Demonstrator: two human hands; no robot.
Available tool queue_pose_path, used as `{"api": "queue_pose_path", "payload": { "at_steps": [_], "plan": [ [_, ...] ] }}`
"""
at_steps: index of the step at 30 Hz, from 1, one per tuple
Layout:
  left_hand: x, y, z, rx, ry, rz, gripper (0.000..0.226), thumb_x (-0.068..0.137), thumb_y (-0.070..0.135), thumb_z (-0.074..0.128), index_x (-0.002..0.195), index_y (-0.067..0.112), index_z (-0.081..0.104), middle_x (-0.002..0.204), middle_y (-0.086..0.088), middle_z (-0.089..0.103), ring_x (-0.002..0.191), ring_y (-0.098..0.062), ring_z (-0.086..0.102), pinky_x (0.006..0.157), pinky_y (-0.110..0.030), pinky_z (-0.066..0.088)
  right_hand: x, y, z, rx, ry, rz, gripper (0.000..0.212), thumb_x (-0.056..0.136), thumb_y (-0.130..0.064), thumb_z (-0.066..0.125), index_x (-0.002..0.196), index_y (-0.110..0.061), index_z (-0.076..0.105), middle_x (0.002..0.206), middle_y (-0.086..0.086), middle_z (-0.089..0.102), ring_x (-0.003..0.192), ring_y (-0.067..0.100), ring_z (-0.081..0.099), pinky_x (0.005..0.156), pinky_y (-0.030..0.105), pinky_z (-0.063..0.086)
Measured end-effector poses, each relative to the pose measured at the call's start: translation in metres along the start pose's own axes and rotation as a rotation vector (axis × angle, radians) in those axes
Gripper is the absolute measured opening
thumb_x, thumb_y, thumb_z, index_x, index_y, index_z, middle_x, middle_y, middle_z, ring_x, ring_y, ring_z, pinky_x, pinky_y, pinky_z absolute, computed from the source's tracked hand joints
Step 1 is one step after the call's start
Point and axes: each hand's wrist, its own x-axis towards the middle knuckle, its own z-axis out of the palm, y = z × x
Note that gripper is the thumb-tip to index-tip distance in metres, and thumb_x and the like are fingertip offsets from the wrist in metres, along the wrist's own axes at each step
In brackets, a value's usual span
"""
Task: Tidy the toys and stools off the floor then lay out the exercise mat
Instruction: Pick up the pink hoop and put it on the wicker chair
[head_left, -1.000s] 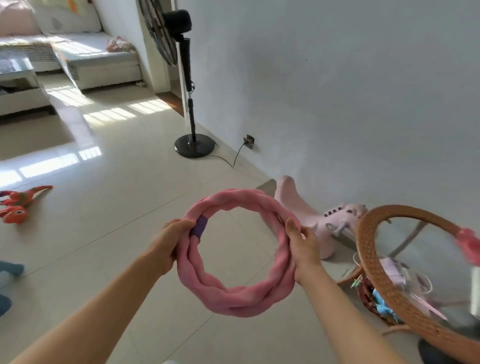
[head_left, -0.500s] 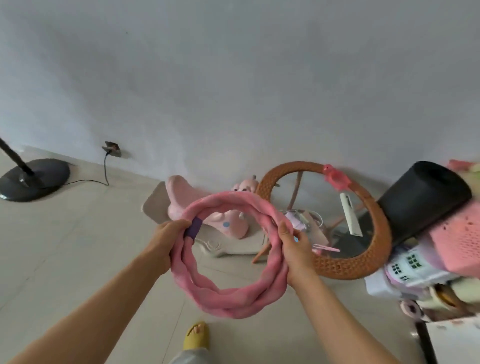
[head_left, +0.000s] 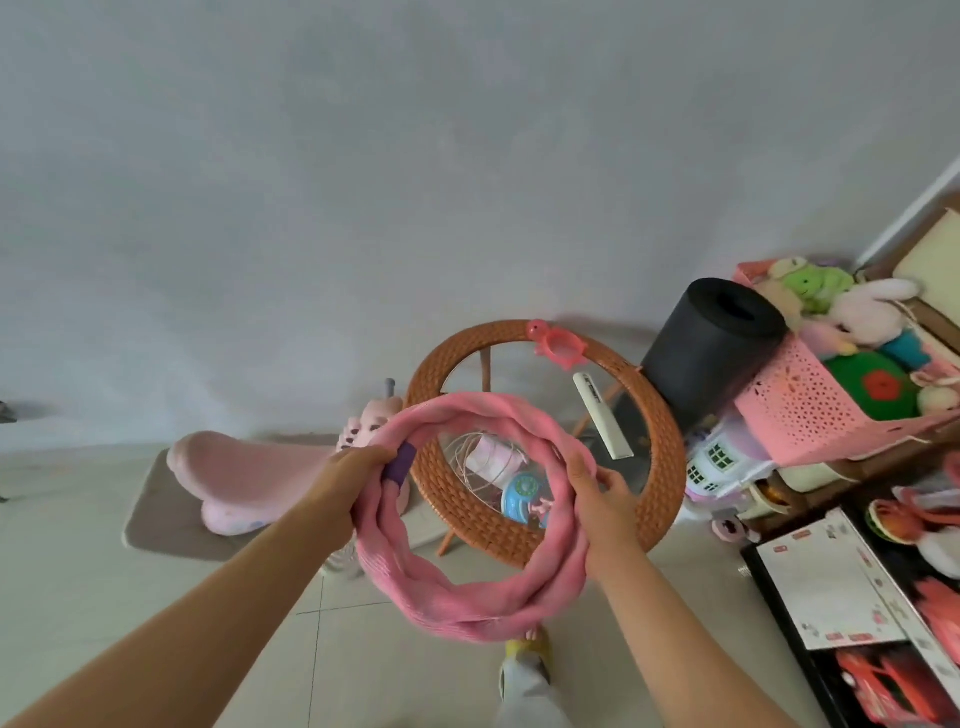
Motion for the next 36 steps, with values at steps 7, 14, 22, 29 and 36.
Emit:
{"api": "queue_pose_path", "payload": {
  "at_steps": [7,14,22,29,36],
  "plan": [
    [0.069,0.025,0.066,-0.070,0.087,-0.017,0.004,0.087,0.009,0.053,0.085,0.012,0.052,0.082,-0.012,0.059,0.074,-0.021,0.058,0.077,-0.038,0.052,0.106,-0.022,0.003,-0.052,-0.025,0.003,0.030,0.086,-0.033,0.064,0.099,-0.008,0.054,0.088,0.007,0.062,0.074,0.015,0.059,0.068,0.026,0.046],
    [0.142,0.040,0.136,-0.148,0.250,-0.121,0.009,0.084,0.013,0.061,0.088,0.007,0.055,0.079,-0.012,0.059,0.073,-0.023,0.059,0.074,-0.036,0.052,0.220,-0.038,0.000,-0.129,-0.126,0.061,0.032,0.084,-0.034,0.067,0.101,-0.011,0.053,0.095,0.008,0.063,0.085,0.021,0.062,0.077,0.032,0.049],
    [0.214,0.018,0.165,-0.180,0.298,-0.283,0.010,0.082,0.014,0.063,0.089,0.008,0.059,0.091,-0.013,0.063,0.084,-0.027,0.061,0.076,-0.037,0.052,0.307,-0.016,0.009,-0.250,-0.214,0.170,0.031,0.086,-0.018,0.063,0.114,-0.012,0.053,0.109,0.012,0.063,0.097,0.025,0.063,0.093,0.043,0.050],
    [0.249,-0.002,0.175,-0.185,0.299,-0.437,0.004,0.087,0.014,0.060,0.089,0.011,0.058,0.081,-0.010,0.060,0.070,-0.022,0.056,0.064,-0.033,0.049,0.342,0.015,0.021,-0.393,-0.176,0.152,0.024,0.084,-0.020,0.061,0.106,-0.019,0.053,0.106,0.008,0.063,0.092,0.021,0.062,0.087,0.039,0.050],
    [0.263,-0.010,0.180,-0.156,0.197,-0.446,0.023,0.088,0.012,0.058,0.111,0.015,0.060,0.091,-0.007,0.062,0.081,-0.022,0.057,0.075,-0.038,0.049,0.355,0.024,0.016,-0.514,-0.191,0.167,0.031,0.090,-0.018,0.056,0.120,-0.012,0.051,0.106,0.002,0.057,0.094,0.019,0.055,0.085,0.034,0.045]
  ]
}}
